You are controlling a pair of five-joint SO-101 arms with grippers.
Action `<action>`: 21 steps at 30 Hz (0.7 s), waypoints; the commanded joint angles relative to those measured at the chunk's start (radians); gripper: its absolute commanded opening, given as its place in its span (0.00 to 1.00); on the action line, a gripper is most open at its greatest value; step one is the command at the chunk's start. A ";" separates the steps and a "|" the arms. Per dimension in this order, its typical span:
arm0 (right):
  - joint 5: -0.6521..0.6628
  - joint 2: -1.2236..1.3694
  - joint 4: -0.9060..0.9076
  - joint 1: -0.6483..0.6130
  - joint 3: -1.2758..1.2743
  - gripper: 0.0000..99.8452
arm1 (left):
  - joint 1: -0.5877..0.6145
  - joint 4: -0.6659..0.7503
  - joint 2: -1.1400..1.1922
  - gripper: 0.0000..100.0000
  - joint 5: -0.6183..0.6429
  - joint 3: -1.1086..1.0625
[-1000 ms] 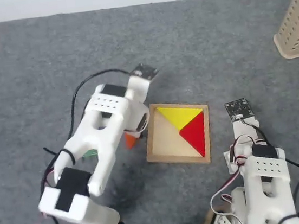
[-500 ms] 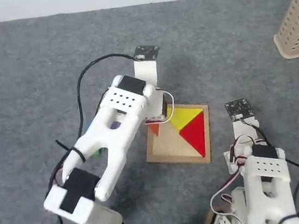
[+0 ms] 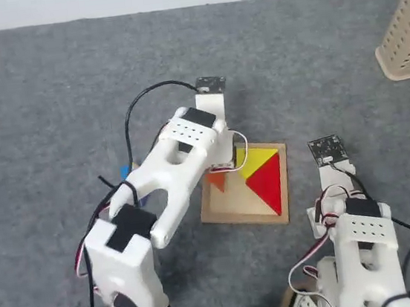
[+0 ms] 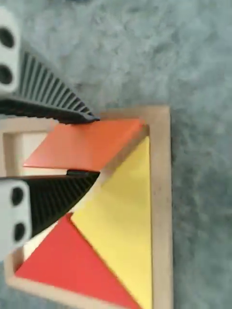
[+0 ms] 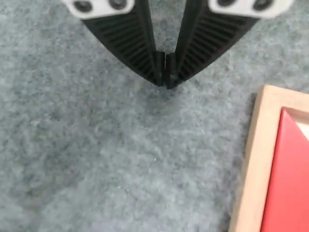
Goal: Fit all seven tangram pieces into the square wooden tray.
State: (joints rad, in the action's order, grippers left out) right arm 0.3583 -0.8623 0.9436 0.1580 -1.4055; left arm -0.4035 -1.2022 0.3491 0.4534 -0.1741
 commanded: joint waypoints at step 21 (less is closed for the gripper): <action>0.017 -0.028 -0.021 0.008 0.005 0.01 | 0.025 0.025 -0.018 0.15 -0.081 0.067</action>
State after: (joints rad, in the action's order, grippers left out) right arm 0.3583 -0.8623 0.9436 0.1580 -1.4055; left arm -0.3913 -1.1976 0.3491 0.3874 -0.1527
